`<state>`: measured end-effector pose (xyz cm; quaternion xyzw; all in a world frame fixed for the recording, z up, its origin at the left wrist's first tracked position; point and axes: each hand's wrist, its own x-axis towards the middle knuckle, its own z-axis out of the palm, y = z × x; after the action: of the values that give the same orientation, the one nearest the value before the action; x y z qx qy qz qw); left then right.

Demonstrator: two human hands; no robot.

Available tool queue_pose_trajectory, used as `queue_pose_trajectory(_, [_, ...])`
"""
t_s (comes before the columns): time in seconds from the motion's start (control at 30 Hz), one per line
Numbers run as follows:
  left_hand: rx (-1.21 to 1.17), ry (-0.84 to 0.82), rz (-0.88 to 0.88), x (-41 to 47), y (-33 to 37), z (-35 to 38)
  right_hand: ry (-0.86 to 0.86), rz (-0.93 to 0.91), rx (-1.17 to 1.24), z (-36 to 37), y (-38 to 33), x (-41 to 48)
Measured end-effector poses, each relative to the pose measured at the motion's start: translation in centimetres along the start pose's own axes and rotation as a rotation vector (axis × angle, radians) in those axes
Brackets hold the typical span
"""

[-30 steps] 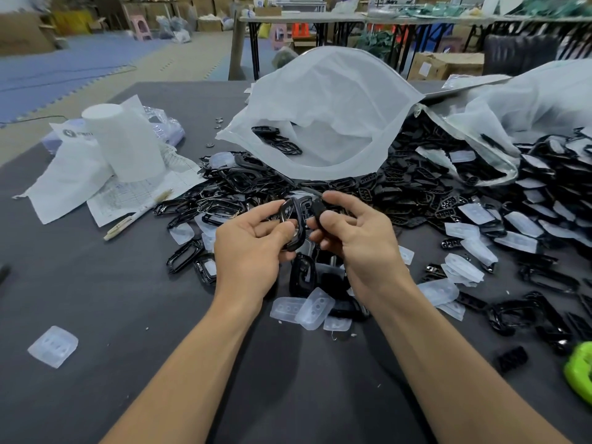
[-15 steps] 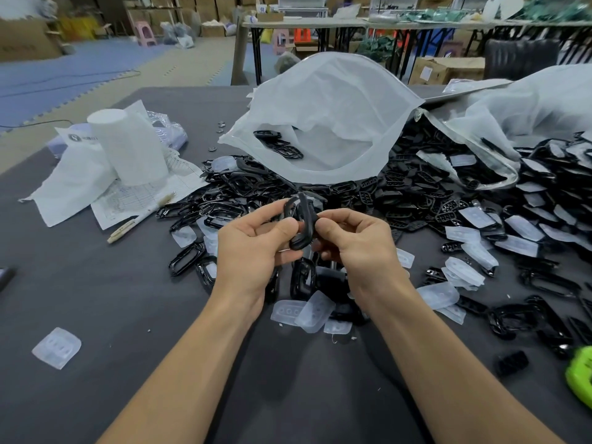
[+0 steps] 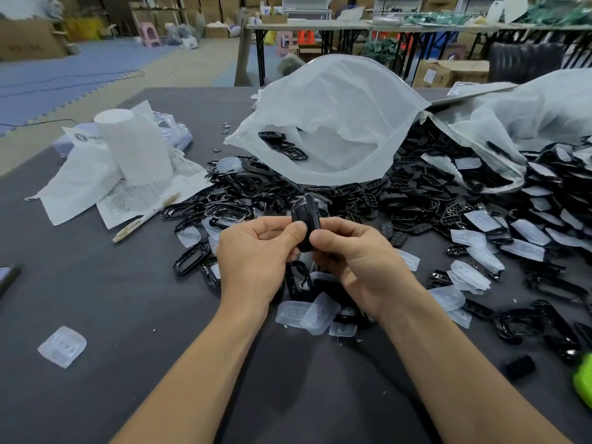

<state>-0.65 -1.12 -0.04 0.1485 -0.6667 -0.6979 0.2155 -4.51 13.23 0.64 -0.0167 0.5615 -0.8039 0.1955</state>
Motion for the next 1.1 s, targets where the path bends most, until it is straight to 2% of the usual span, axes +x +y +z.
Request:
queue_pose_trajectory(0.17, [-0.203,-0.076,-0.136,-0.3,0.4,0.6,0.026,0.022,0.105,0.3,-0.2,-0.2])
queue_pose_trajectory(0.27, [-0.252,-0.113,-0.16,-0.4,0.6,0.7,-0.004,0.045,0.161,0.5,-0.3,-0.3])
queue_pose_trajectory(0.33, [-0.223,-0.167,-0.175,-0.2,0.8,0.4,0.001,0.041,0.186,0.5,-0.3,-0.3])
queue_pose_trajectory(0.43, [-0.045,-0.248,-0.173,0.4,1.1,-0.5,0.016,0.026,0.19,0.6,-0.4,-0.6])
queue_pose_trajectory(0.63, [0.094,-0.186,0.029,0.0,0.6,-0.5,-0.03,-0.007,0.055,0.6,-0.4,-0.7])
queue_pose_trajectory(0.73, [0.075,-0.219,0.017,0.0,0.7,-0.4,-0.041,-0.006,0.055,0.2,-0.5,-0.8])
queue_pose_trajectory(0.83, [0.003,-0.246,-0.036,0.2,0.9,-0.2,-0.015,-0.048,0.014,0.6,-0.7,-0.9])
queue_pose_trajectory(0.97, [-0.214,-0.195,-0.176,-0.1,0.6,0.2,0.107,-0.257,-0.239,1.0,-0.8,-1.1])
queue_pose_trajectory(1.1, [-0.309,-0.199,-0.263,-0.7,1.3,0.4,0.108,-0.276,-0.2,1.3,-0.5,-1.0])
